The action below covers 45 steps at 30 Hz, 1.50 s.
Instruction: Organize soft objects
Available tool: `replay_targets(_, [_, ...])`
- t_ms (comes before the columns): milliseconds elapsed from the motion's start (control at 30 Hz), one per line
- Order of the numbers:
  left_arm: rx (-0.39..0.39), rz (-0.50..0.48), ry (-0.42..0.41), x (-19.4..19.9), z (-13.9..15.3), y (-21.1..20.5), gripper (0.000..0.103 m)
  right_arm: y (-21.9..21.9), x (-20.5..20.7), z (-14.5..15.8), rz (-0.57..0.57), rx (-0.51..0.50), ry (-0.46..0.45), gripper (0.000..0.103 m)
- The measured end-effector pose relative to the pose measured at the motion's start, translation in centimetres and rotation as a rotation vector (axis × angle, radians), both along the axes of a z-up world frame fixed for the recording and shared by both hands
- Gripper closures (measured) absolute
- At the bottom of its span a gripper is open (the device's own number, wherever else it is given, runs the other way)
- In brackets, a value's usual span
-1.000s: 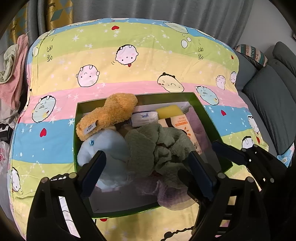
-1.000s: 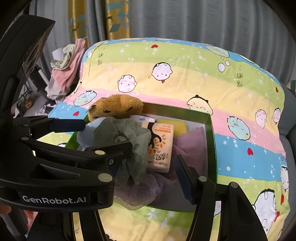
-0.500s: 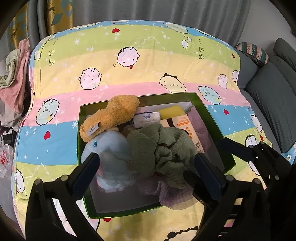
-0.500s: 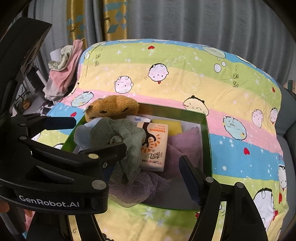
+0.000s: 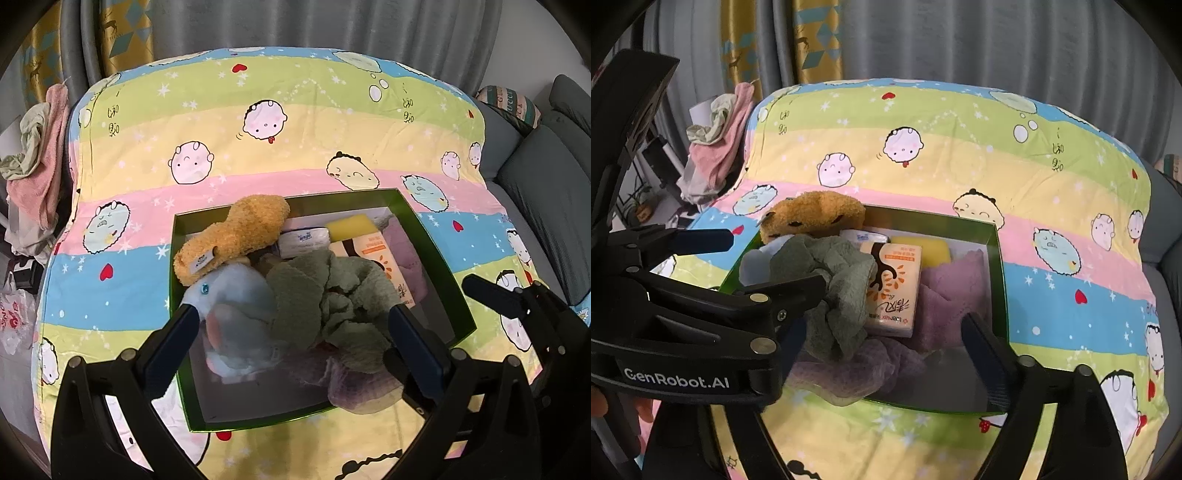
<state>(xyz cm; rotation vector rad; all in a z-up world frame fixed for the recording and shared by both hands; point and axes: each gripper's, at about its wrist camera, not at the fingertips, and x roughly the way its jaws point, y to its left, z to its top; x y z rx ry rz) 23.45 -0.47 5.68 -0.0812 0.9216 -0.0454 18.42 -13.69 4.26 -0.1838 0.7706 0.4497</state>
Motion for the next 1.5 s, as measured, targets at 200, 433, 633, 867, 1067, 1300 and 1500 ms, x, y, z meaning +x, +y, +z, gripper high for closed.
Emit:
replay_targets(200, [0.024, 0.015, -0.016, -0.4, 0.4, 0.3, 0.001, -0.1, -0.2, 0.5, -0.01, -0.013, -0.019, 0.002])
replay_targets(433, [0.056, 0.041, -0.025, -0.9, 0.7, 0.7, 0.001, -0.3, -0.2, 0.6, -0.038, -0.044, -0.016, 0.001])
replay_targets(633, [0.063, 0.049, -0.029, -1.4, 0.9, 0.9, 0.001, -0.9, -0.4, 0.7, -0.072, -0.048, -0.022, 0.001])
replay_targets(867, [0.032, 0.049, -0.005, -1.9, 0.9, 1.4, 0.001, -1.3, -0.4, 1.2, -0.138, -0.07, -0.038, 0.0])
replay_targets(1067, [0.015, 0.089, 0.016, -2.5, 1.0, 2.1, 0.001, -1.8, -0.5, 1.5, -0.168, -0.071, -0.041, 0.0])
replay_targets(1300, [0.021, 0.116, 0.014, -3.3, 1.7, 2.8, 0.001, -2.1, -0.8, 2.2, -0.203, -0.067, -0.053, 0.001])
replay_targets(1500, [0.011, 0.132, 0.013, -3.8, 2.1, 3.2, 0.001, -2.3, -0.9, 3.3, -0.234, -0.058, -0.064, 0.001])
